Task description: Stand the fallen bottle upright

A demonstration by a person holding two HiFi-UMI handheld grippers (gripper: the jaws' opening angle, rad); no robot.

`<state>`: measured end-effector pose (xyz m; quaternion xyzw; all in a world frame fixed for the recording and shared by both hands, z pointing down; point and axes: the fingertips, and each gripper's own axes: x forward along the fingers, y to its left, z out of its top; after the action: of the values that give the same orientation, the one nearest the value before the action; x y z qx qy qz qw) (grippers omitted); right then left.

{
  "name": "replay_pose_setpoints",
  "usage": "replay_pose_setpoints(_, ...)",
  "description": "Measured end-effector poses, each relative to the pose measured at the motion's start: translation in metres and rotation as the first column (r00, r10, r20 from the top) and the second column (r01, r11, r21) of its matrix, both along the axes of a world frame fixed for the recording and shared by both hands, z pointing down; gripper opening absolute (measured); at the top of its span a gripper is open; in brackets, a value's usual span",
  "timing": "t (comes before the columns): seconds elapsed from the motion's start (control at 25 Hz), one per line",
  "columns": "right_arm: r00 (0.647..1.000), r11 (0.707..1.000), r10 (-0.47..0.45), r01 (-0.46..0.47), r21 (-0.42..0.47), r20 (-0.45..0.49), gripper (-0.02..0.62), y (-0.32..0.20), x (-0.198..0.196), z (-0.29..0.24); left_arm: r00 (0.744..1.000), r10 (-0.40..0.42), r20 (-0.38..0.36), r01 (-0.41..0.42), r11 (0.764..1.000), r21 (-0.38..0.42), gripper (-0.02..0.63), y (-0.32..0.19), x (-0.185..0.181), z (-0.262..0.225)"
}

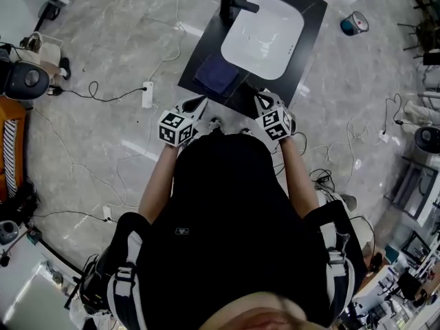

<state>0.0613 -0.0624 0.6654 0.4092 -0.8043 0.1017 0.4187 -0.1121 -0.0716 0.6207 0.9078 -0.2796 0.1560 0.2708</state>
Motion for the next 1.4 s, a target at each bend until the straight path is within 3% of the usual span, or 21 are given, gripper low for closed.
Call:
replay_pose_setpoints(0.2,0.999,0.999,-0.035,0.034,-0.018,-0.013,0.069,-0.011,-0.014,0.010,1.000,-0.015,0.006,0.015,1.000,0.002,0.015,-0.005,-0.012,0.003)
replay_pose_setpoints(0.36,0.998,0.998,-0.056,0.056,-0.033,-0.015,0.120,-0.023,-0.025,0.016,0.999,-0.034,0.011,0.034,0.999,-0.006,0.015,-0.007,-0.023,0.006)
replay_pose_setpoints(0.68,0.990,0.989,-0.124,0.118,-0.089,-0.071,0.288,-0.040,-0.040,0.027,0.997,-0.079,0.010,0.079,0.996,-0.029,0.015,-0.005,-0.039,0.012)
replay_pose_setpoints(1.08,0.953,0.957,-0.236,0.194,-0.213,-0.190,0.318,-0.044,-0.037,0.061,0.995,-0.099,0.011,0.099,0.994,-0.039,0.015,-0.004,-0.046,0.016)
replay_pose_setpoints(1.4,0.943,0.938,-0.258,0.191,-0.291,-0.212,0.319,-0.055,-0.039,0.080,0.992,-0.126,0.015,0.126,0.990,-0.062,0.015,-0.007,-0.059,0.025)
